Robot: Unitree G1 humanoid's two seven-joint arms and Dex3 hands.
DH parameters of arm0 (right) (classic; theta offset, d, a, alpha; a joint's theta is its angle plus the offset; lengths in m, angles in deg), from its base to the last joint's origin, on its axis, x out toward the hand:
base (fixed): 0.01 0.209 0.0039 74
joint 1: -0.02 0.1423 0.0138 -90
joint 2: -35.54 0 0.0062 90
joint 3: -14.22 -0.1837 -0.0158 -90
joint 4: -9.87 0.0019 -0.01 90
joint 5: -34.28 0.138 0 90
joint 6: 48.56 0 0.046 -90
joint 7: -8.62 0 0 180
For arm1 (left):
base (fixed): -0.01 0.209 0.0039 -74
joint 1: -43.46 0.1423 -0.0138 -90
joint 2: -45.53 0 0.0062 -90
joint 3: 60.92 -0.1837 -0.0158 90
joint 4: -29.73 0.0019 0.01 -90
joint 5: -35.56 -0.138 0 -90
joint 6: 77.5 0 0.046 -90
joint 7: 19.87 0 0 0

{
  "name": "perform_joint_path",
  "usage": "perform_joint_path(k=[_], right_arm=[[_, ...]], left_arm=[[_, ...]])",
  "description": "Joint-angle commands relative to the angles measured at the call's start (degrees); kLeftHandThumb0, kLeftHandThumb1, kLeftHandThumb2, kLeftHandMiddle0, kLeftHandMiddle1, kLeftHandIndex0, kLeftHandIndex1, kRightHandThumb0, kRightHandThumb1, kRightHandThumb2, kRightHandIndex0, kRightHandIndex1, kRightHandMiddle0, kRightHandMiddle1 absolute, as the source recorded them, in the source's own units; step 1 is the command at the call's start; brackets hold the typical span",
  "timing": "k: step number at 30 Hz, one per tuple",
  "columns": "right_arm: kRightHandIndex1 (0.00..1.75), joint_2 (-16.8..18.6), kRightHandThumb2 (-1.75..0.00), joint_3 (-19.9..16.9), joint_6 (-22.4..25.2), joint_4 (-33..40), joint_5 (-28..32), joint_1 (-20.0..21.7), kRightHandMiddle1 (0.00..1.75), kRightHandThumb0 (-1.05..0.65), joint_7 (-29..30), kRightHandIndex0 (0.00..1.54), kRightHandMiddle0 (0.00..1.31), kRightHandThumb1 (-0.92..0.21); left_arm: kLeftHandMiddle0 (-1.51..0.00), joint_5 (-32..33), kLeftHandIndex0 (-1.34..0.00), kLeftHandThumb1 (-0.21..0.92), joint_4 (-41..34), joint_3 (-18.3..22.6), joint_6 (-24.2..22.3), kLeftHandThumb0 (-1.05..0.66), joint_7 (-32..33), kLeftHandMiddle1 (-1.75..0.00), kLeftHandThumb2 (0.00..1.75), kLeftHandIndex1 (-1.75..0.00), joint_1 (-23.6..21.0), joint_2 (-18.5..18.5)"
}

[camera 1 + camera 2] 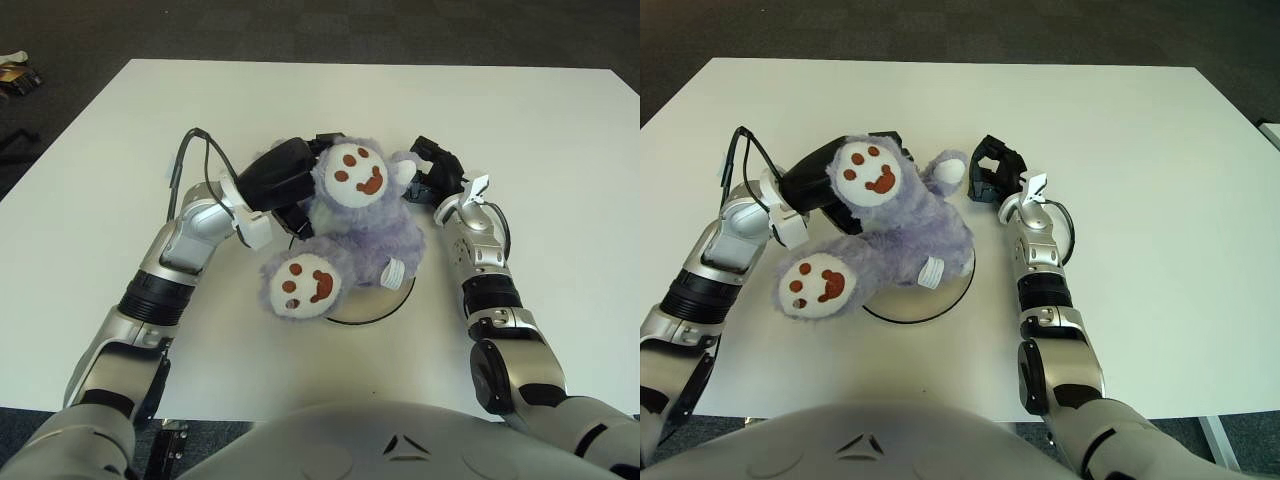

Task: Put the doll into the plate.

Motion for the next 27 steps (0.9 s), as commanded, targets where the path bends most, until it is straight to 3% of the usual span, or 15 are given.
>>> perform_joint_path(k=[1, 12, 25, 27], right_arm=[[1.75, 0.5, -1.45, 0.2, 3.2, -2.7, 0.2, -3.6, 1.75, -0.53, 0.2, 1.19, 0.71, -0.21], [1.75, 0.3, -1.46, 0.4, 3.8, -2.7, -0.2, -3.2, 1.75, -0.53, 1.0, 1.23, 0.72, -0.20], [1.75, 0.4, -1.47, -0.1, 2.7, -4.5, 0.5, -2.5, 1.75, -0.53, 0.1, 1.25, 0.72, -0.19], [1.75, 0.3, -1.47, -0.1, 2.7, -4.4, 0.5, -2.4, 1.75, -0.54, -0.1, 1.26, 0.72, -0.19]], left_arm=[[-0.43, -0.2, -0.71, 0.36, -0.9, 0.0, -1.0, 0.00, -0.8, -1.75, 1.16, -1.40, 0.7, 0.6], [-0.40, -2.4, -0.63, 0.47, -1.7, 0.4, -1.2, -0.01, 0.4, -1.75, 1.01, -1.35, 1.0, -0.1], [-0.21, -7.7, -0.41, 0.59, 2.0, 1.1, 7.2, -0.01, 5.6, -1.75, 0.98, -1.70, -0.6, -1.0], [-0.19, -8.7, -0.36, 0.66, 2.7, 1.0, 8.6, -0.01, 5.9, -1.73, 0.90, -1.70, -1.4, -0.7]])
